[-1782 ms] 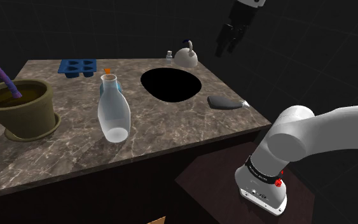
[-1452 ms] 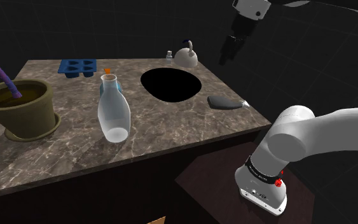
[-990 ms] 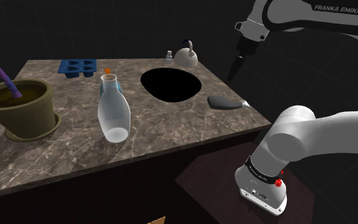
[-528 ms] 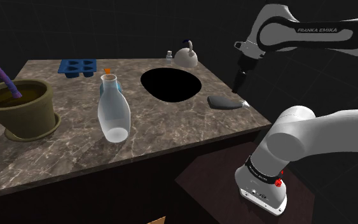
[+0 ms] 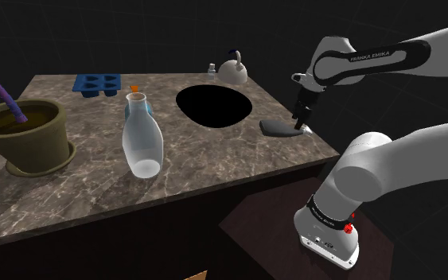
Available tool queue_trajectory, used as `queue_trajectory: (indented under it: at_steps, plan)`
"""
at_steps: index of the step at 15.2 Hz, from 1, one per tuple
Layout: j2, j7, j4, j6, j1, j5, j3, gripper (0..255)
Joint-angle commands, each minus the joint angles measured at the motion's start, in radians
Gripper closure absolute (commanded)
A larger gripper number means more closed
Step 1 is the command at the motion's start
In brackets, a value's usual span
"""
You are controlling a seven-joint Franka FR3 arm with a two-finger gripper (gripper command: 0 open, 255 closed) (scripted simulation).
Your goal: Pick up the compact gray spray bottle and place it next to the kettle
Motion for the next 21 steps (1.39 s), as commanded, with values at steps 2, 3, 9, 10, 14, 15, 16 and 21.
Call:
queue_trajectory:
  at_steps: [2, 3, 9, 10, 14, 15, 16, 21]
  plan:
    - [0.053, -0.055, -0.002, 0.054, 0.014, -0.022, -0.055, 0]
    - [0.062, -0.055, -0.010, 0.071, 0.016, -0.025, -0.063, 0]
    - [0.125, -0.058, -0.050, 0.173, 0.031, -0.041, -0.109, 0]
    - [0.125, -0.058, -0.050, 0.173, 0.031, -0.041, -0.109, 0]
    - [0.125, -0.058, -0.050, 0.174, 0.031, -0.041, -0.109, 0]
    - [0.125, -0.058, -0.050, 0.174, 0.031, -0.041, -0.109, 0]
    - [0.125, -0.058, -0.050, 0.173, 0.031, -0.041, -0.109, 0]
    - [0.125, -0.058, -0.050, 0.173, 0.031, -0.041, -0.109, 255]
